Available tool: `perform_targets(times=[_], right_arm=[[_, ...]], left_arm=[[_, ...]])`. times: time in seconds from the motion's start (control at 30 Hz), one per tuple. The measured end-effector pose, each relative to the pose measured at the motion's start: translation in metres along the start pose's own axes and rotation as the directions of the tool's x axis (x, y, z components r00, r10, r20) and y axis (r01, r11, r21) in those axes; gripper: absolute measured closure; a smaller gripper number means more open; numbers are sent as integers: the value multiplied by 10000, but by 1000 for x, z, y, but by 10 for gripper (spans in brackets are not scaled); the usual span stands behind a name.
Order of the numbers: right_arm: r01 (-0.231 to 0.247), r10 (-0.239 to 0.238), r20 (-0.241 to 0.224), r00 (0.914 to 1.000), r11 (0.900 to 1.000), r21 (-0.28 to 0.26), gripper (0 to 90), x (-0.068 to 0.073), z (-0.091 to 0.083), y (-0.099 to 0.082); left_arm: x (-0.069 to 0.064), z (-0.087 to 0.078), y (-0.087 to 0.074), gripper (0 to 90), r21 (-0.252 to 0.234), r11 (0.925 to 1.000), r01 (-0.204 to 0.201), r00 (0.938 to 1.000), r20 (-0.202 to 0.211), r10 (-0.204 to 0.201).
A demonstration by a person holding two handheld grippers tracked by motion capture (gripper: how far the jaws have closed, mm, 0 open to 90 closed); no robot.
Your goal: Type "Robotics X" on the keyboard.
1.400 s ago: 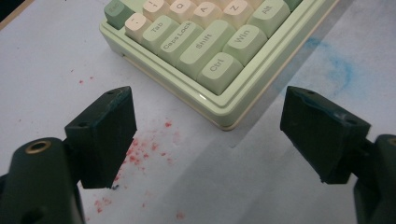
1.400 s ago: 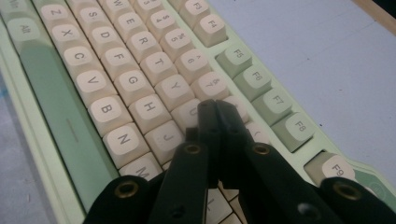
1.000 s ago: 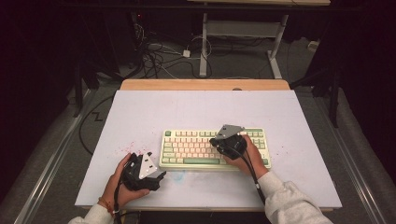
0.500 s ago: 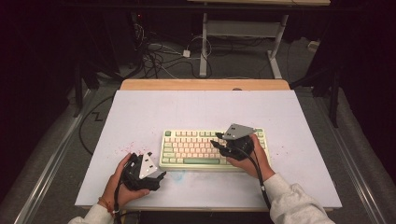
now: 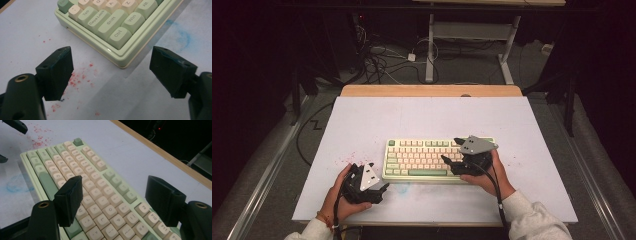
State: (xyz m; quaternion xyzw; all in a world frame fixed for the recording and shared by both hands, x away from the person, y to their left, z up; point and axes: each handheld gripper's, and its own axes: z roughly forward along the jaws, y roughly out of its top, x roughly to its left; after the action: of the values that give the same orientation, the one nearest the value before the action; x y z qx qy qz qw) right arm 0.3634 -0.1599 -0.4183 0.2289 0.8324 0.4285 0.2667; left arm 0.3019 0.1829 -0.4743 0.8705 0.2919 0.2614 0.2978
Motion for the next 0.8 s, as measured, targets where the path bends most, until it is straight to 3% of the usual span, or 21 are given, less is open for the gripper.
perform_targets(times=[0.37, 0.8], right_arm=[[-105, 117, 396, 9991, 9995, -293, 251, -5, -22, -11], [-151, 194, 1008, 9947, 9989, -433, 246, -9, -51, -33]], left_arm=[[2, -6, 1, 222, -333, 9992, 216, 9998, -19, -217], [7, -12, 3, 319, -712, 9957, 585, 9972, 513, -549]])
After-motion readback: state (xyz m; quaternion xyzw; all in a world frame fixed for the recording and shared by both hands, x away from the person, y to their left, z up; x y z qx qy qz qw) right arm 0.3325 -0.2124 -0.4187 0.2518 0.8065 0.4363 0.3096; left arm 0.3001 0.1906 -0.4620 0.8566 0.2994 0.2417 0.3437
